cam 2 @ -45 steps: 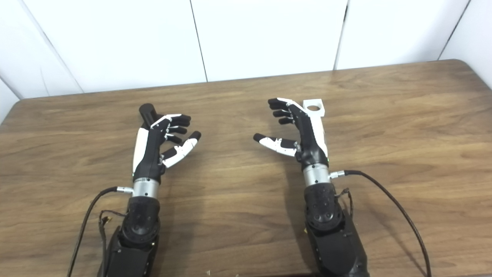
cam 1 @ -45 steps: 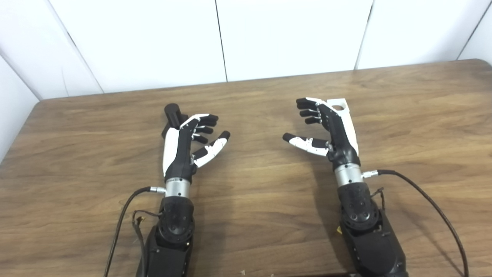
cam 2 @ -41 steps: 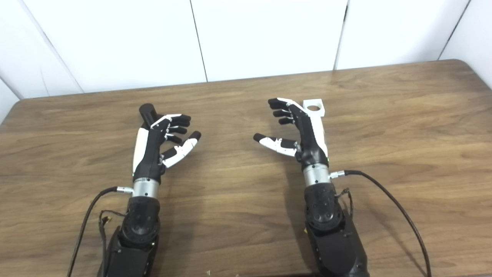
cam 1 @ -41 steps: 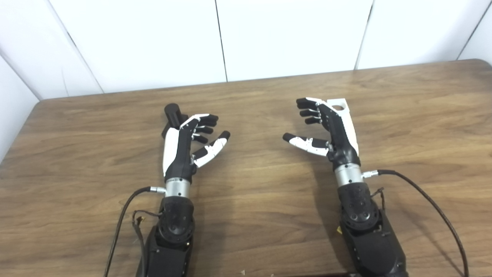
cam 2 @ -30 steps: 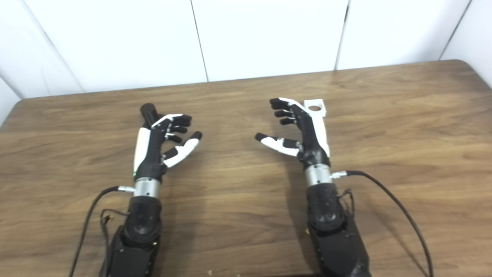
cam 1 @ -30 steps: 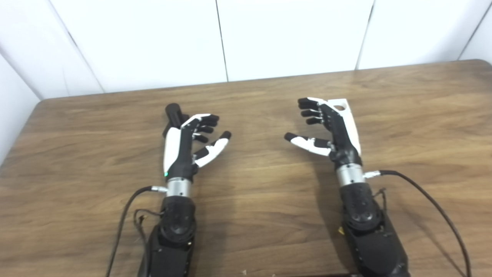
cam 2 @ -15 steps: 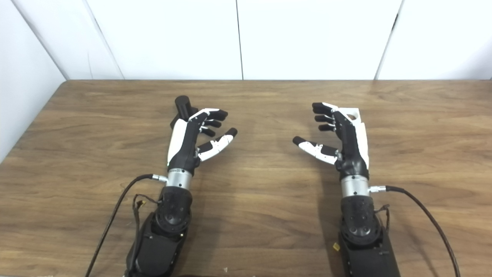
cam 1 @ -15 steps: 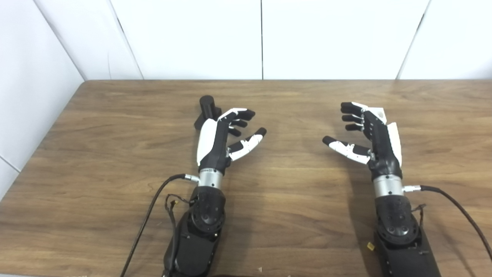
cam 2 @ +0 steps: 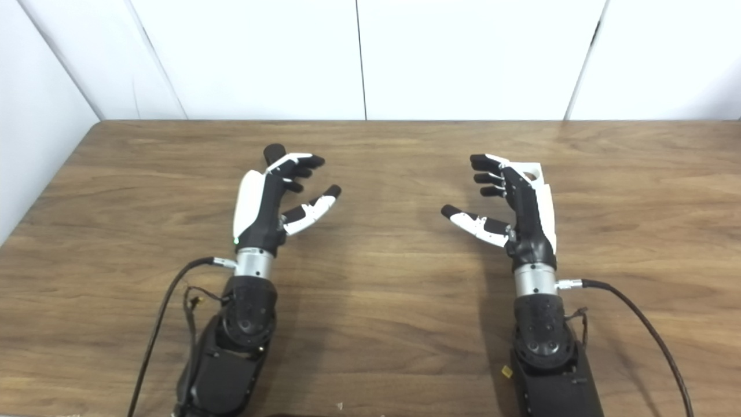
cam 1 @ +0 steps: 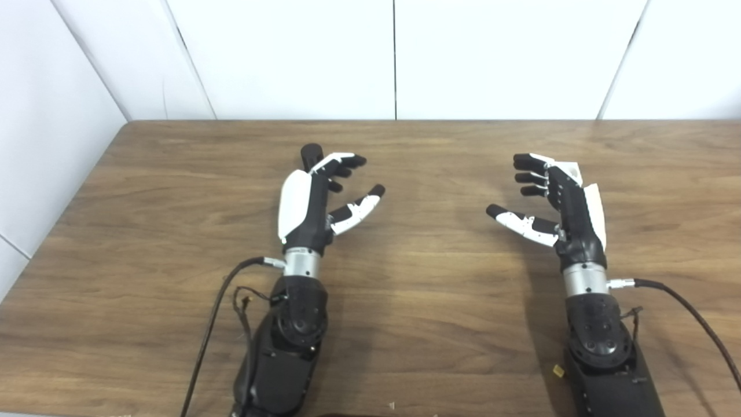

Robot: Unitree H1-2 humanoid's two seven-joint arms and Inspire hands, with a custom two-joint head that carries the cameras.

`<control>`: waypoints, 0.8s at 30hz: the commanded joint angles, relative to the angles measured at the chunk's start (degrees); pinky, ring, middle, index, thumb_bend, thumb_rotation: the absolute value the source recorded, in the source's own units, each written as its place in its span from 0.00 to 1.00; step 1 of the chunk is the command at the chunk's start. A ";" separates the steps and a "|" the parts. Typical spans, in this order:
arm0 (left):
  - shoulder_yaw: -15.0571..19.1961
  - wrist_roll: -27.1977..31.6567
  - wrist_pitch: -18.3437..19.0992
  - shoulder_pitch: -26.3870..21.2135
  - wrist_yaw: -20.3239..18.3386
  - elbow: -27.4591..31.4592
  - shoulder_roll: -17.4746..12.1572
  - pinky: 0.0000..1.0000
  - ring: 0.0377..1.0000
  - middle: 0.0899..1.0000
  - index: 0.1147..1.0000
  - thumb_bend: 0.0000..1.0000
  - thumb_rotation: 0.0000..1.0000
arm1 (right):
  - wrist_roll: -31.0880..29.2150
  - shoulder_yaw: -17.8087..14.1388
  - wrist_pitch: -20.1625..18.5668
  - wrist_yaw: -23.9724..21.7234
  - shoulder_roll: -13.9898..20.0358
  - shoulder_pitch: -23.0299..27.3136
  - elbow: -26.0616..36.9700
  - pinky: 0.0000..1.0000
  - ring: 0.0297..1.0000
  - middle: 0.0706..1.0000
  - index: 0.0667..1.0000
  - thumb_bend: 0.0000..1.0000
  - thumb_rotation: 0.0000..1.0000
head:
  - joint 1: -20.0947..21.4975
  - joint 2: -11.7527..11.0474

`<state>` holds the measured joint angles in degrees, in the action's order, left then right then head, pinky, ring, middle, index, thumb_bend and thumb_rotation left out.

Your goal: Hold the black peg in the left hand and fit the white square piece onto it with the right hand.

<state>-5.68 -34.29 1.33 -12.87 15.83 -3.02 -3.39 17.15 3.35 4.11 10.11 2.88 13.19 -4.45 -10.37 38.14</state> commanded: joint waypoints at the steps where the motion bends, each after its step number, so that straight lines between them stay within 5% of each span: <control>1: 1.30 -1.21 -0.45 -2.90 1.86 2.84 -1.46 0.56 0.70 0.70 0.61 0.59 0.35 | -0.45 -0.29 1.61 0.07 -0.22 1.99 1.40 0.65 0.70 0.72 0.70 0.64 0.00 | -0.12 -0.01; 18: 5.13 -4.42 3.10 -5.02 5.39 1.42 -3.50 0.59 0.71 0.73 0.60 0.60 0.37 | -0.65 -0.79 2.01 -0.01 -0.05 2.06 1.06 0.62 0.68 0.71 0.69 0.65 0.00 | -0.14 0.19; 24: 4.35 -8.26 6.22 -4.88 8.83 1.00 -2.48 0.73 0.87 0.89 0.74 0.67 0.44 | -0.31 -0.72 2.28 -0.02 0.19 2.23 0.90 0.61 0.68 0.72 0.69 0.64 0.00 | -0.05 0.07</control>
<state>-1.15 -40.18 6.48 -15.49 22.47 -2.90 -5.76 17.01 2.82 4.22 9.78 3.10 13.19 -4.58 -10.46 38.14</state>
